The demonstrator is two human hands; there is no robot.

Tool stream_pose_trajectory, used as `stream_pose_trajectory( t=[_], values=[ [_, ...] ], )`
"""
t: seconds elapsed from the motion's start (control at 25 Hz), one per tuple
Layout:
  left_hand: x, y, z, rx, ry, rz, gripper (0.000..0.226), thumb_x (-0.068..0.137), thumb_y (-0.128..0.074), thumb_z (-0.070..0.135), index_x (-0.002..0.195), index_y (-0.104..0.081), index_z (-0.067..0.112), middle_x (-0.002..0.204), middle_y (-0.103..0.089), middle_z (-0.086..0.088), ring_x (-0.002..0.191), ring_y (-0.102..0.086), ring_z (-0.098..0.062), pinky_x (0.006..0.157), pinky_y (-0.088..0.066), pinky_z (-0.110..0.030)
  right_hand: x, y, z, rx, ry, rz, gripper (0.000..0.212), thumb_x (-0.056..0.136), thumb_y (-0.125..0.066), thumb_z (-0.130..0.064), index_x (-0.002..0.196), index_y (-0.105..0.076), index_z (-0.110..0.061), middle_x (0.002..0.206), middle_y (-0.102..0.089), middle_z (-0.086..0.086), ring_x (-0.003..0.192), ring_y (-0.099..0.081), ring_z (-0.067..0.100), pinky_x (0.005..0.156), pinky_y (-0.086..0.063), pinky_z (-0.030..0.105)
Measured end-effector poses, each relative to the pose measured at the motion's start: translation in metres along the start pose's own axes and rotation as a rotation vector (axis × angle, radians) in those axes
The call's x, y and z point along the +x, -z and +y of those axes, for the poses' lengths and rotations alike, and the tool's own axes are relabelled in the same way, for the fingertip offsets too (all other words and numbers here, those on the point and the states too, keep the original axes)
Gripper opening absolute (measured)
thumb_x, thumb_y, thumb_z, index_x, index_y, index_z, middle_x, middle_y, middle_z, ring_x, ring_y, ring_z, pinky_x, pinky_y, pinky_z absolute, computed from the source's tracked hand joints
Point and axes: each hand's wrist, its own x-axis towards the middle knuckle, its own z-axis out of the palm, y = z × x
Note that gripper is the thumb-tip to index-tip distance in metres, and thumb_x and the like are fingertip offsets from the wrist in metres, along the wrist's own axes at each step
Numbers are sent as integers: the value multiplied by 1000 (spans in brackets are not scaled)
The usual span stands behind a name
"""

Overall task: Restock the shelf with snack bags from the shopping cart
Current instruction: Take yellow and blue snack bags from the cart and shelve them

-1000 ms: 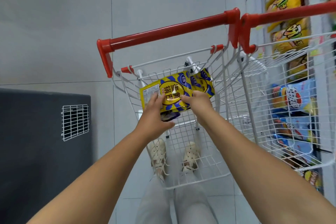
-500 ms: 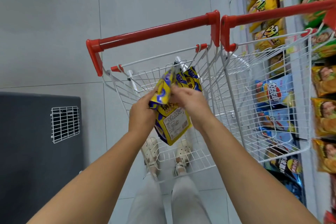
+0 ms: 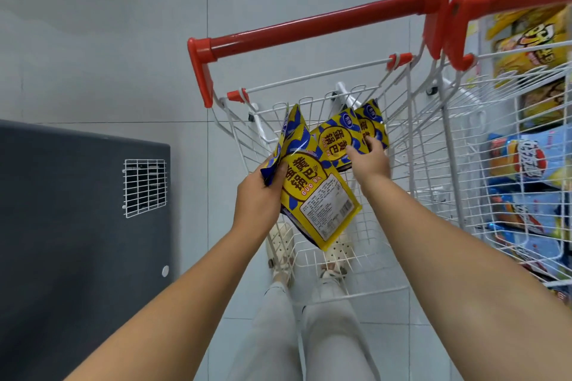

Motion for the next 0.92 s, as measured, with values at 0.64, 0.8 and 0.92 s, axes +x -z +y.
stream_pose_trajectory(
  t=[0.64,0.8,0.92],
  values=[
    [-55,10,26,-104,-52,105,16,99,-53,29,104,-66,23,89,-71,11,74,-65,7,65,-49,-10,-45,50,-9,39,381,228,25,90,-65,-24,108,-71,-9,104,-69,8,97,-64,23,85,-50,36],
    [-104,33,55,-163,-102,95,15,98,-56,24,99,-68,16,86,-71,8,71,-65,6,60,-44,-5,-118,115,-19,129,522,206,20,84,-72,-25,100,-74,-13,92,-56,-6,100,-59,20,94,-46,33],
    [-138,49,75,-216,-141,56,16,96,-58,26,102,-71,18,85,-75,9,79,-70,-6,63,-48,-8,-171,159,-14,167,542,234,17,81,-75,-27,96,-74,-19,96,-51,-10,110,-55,22,102,-42,42]
  ],
)
